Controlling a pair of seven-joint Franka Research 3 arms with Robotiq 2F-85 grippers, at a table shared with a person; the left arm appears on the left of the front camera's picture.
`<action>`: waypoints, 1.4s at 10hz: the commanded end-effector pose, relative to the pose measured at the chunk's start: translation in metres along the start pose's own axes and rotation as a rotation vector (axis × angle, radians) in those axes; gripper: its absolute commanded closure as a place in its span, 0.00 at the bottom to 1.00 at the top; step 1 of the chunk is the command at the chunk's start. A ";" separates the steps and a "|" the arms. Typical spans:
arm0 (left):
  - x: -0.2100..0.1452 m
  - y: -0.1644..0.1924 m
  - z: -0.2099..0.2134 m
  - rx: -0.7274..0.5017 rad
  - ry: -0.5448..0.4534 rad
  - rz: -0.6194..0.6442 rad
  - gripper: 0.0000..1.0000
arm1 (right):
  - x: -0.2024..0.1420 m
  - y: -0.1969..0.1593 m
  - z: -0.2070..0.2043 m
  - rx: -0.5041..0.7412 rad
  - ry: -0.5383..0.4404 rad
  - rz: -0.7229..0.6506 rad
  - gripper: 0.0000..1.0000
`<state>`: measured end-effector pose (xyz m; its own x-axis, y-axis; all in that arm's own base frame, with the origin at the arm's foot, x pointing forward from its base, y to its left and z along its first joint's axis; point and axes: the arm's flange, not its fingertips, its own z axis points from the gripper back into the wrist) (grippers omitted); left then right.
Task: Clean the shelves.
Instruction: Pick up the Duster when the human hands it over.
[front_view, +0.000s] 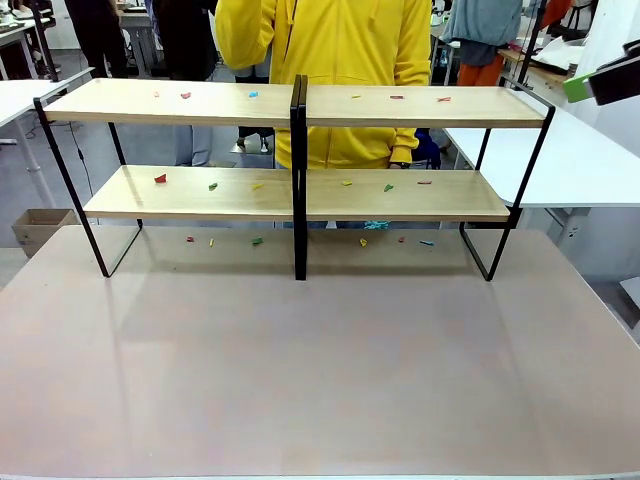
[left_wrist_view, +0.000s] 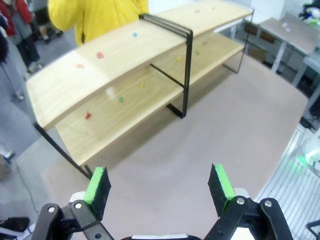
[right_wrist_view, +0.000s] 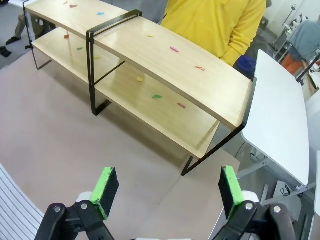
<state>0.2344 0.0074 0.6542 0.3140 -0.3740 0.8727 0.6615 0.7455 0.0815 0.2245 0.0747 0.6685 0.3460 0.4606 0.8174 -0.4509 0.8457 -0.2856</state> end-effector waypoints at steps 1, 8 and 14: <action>0.002 0.003 -0.004 0.008 -0.092 0.049 0.00 | -0.022 0.009 -0.011 0.012 -0.013 -0.008 0.00; 0.015 -0.002 -0.014 0.026 -0.117 0.092 0.00 | -0.023 0.011 -0.017 0.061 -0.011 -0.007 0.00; 0.016 -0.004 -0.019 0.014 -0.107 0.074 0.00 | -0.010 0.013 -0.019 -0.068 0.056 -0.383 0.00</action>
<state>0.2507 -0.0061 0.6636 0.2877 -0.2554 0.9230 0.6266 0.7791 0.0203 0.2380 0.0785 0.6569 0.5153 0.1671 0.8405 -0.2605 0.9649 -0.0321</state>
